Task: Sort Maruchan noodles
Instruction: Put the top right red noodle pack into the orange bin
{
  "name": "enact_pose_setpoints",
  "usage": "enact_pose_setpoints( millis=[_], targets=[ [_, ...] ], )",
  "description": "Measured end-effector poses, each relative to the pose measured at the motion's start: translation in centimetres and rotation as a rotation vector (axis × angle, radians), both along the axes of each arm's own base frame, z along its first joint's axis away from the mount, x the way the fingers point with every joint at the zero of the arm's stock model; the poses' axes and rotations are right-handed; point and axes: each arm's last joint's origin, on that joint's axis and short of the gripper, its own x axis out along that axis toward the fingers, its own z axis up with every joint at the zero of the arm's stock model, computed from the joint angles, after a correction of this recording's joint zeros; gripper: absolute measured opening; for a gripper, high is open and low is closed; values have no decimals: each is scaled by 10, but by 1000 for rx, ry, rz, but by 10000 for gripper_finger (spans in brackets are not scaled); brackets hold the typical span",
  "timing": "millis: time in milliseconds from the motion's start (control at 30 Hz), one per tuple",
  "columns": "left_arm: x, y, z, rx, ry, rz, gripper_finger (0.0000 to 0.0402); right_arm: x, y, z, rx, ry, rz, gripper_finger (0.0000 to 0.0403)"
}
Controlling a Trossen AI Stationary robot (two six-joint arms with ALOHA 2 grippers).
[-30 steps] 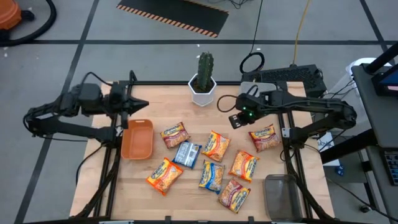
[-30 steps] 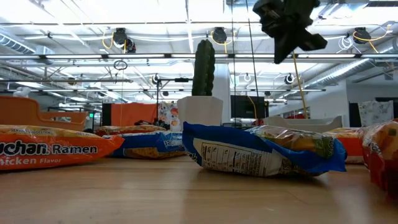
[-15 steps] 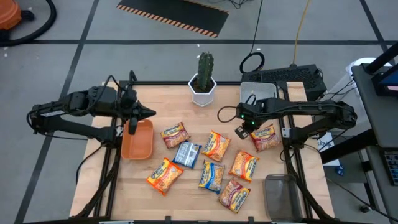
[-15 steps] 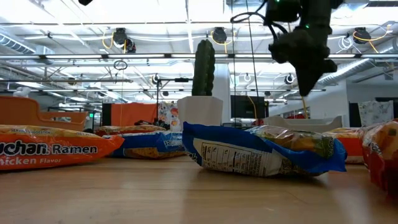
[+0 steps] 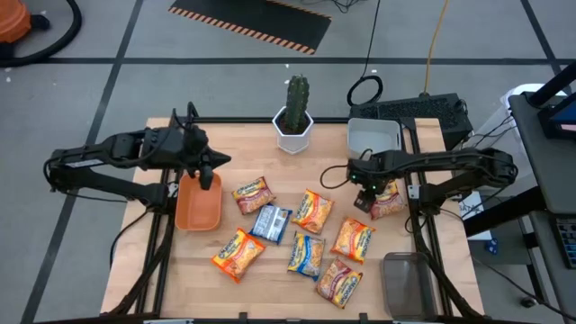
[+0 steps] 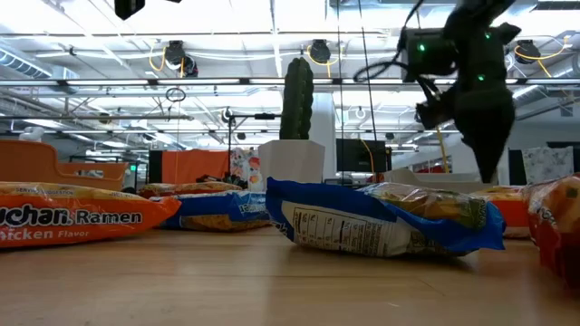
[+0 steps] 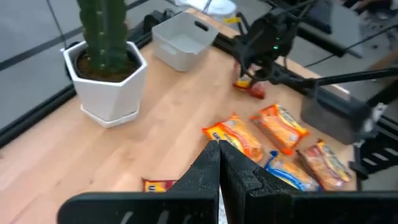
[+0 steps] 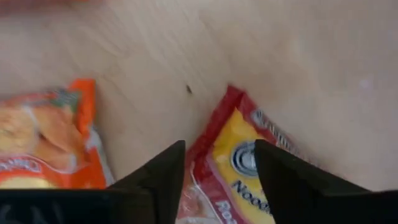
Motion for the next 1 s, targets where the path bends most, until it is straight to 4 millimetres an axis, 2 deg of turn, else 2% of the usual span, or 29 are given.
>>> enact_pose_setpoints(
  millis=[267,467,567,800,1000],
  targets=[
    [17,2,-5,20,19,35,1,8,-3,-5,-58,-103,105,249],
    [29,2,-12,-20,49,59,1,8,-4,-6,-84,-103,135,263],
    [32,2,-14,-27,60,64,1,4,-3,-12,-78,-82,140,263],
    [37,3,-18,1,86,45,1,-14,1,-42,-66,-38,129,254],
    [37,2,-17,-5,81,48,1,-18,1,-46,-68,-38,110,199]
  ],
)
